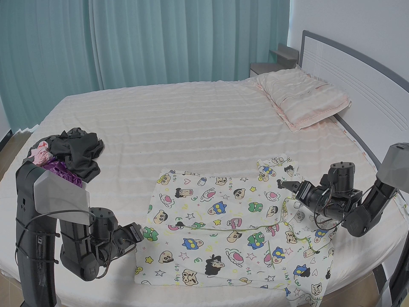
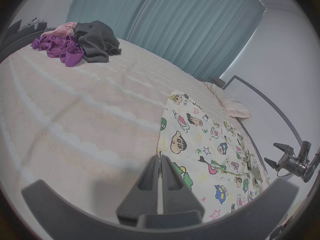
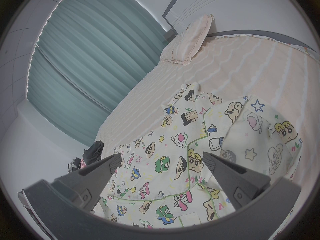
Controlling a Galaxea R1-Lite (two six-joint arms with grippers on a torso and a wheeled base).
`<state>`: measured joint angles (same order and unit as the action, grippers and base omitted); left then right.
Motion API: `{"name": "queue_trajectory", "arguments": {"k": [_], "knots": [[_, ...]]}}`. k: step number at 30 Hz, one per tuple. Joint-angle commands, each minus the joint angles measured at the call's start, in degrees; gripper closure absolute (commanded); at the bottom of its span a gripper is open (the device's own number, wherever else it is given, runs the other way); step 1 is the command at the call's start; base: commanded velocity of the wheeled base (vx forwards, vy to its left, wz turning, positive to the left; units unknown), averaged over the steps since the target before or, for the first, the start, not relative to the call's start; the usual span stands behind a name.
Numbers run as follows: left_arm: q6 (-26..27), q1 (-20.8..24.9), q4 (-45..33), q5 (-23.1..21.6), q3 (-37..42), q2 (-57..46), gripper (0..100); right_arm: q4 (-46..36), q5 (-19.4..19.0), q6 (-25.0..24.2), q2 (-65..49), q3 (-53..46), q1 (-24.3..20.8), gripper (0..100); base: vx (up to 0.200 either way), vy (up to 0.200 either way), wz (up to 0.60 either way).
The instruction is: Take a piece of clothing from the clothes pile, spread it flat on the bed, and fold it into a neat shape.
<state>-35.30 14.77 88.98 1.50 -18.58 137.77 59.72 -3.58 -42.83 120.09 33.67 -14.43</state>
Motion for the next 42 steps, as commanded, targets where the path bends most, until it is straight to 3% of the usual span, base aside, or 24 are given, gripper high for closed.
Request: {"name": "queue_trajectory", "arguments": {"k": [1,7,10,13,18,19,21,28,30,41,42], "knots": [[-0.12,-0.36,1.02,-0.01,-0.14,0.49,0,0.04,-0.02,0.02,-0.12,0.08,0.28,0,0.0,0.0,0.0],[-0.56,-1.59,1.02,-0.36,0.56,-0.48,0,-0.31,0.16,0.99,-1.0,0.17,3.01,0,0.0,0.0,0.0],[-2.31,-2.12,1.02,-0.62,2.23,-4.0,0,-1.36,-0.11,4.07,-1.61,0.08,6.26,0,0.0,0.0,0.0],[-4.95,-2.12,1.02,-2.73,6.1,-10.68,0,-1.54,-0.46,11.8,-1.0,-0.71,11.53,0,0.0,0.0,0.0],[-8.38,-1.77,1.02,-5.45,10.14,-17.53,0,-1.89,-1.51,18.13,1.64,-0.71,16.81,0,0.0,0.0,0.0],[-10.66,-0.98,1.02,-6.25,11.99,-20.26,0,-2.77,-1.87,23.23,3.75,-0.45,20.15,0,0.0,0.0,0.0],[-13.3,0.61,1.02,-6.33,12.69,-21.4,0,-3.65,-2.39,25.69,5.86,0.61,22.52,0,0.0,0.0,0.0],[-14.97,1.57,1.02,-6.42,12.87,-20.87,0,-4.97,-3.62,28.68,12.27,4.91,25.68,0,0.0,0.0,0.0],[-14.97,1.92,1.02,-6.42,12.87,-20.7,0,-5.32,-4.33,30.61,13.86,5.79,25.68,0,0.0,0.0,0.0],[-15.06,2.28,1.02,-6.6,13.13,-19.29,0,-7.78,-5.91,31.22,14.73,9.31,23.22,0,0.0,0.0,0.0],[-15.06,2.28,1.02,-6.6,13.13,-19.2,0,-8.92,-6.7,31.14,15.26,10.36,22.78,100,0.0,0.0,0.0]]}}
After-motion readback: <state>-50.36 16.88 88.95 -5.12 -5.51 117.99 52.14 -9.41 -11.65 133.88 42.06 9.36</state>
